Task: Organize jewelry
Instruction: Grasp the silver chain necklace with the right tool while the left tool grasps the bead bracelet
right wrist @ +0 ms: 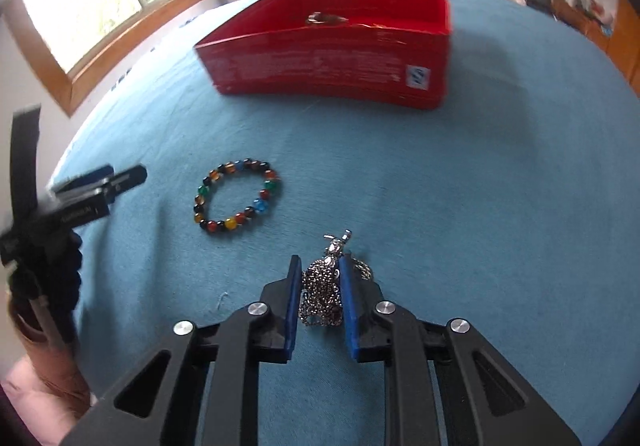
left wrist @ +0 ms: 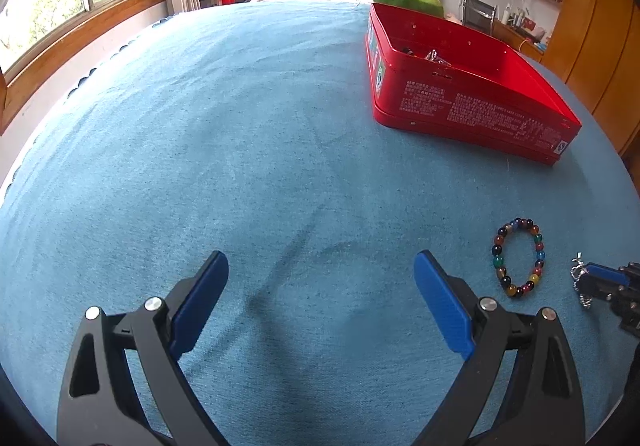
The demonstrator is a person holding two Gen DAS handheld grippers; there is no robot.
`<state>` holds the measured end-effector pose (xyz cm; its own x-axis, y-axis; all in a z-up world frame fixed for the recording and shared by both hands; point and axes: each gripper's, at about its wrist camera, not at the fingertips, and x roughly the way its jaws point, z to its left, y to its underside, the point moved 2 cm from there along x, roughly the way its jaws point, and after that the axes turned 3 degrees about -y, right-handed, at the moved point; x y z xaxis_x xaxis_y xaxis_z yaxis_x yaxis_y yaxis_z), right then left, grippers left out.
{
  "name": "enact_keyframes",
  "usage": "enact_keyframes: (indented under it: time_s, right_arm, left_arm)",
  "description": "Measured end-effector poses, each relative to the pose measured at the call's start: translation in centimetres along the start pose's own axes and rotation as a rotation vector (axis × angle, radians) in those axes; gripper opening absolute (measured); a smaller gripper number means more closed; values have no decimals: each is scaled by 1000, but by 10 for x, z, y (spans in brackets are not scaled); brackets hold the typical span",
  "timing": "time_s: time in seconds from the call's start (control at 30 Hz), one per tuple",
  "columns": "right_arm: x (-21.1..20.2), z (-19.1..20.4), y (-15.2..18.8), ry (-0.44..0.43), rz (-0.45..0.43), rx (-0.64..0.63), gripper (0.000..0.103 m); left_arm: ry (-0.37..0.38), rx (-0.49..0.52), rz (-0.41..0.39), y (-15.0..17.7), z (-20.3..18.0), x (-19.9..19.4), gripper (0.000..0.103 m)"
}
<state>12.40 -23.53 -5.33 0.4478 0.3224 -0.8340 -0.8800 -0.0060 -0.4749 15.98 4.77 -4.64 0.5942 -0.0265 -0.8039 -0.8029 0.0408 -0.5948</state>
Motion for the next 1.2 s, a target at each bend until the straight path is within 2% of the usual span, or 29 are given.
enact_keyframes:
  time_s: [0.1, 0.17, 0.2, 0.37, 0.47, 0.5, 0.63, 0.73, 0.93, 1.2]
  right_arm:
    - [-7, -12, -1, -11, -9, 54, 25]
    - [-11, -16, 2, -7, -12, 79, 44]
    - [-13, -17, 4, -8, -10, 96, 47]
    - [-7, -16, 9, -35, 29, 139, 49]
    - [-1, -10, 7, -23, 33, 123, 49]
    - [1, -7, 5, -21, 31, 117, 48]
    - [8, 5, 2, 52, 7, 36, 27]
    - [11, 16, 6, 104, -12, -47, 21]
    - [3, 12, 13, 68, -23, -61, 19]
    - [-17, -11, 14, 17, -50, 4, 18]
  left_arm:
    - [-2, 8, 3, 1, -3, 2, 93]
    - [-2, 10, 4, 1, -4, 2, 93]
    - [-2, 12, 5, 1, -4, 2, 93]
    - [11, 18, 7, 2, -5, 2, 93]
    - [20, 19, 10, 4, -5, 2, 93]
    - [22, 19, 11, 4, -5, 2, 93]
    - [24, 17, 14, 4, -4, 3, 93]
    - [24, 21, 17, 4, -5, 3, 93]
    - [32, 45, 31, 4, -16, 1, 93]
    - [59, 147, 32, -4, -72, -13, 93]
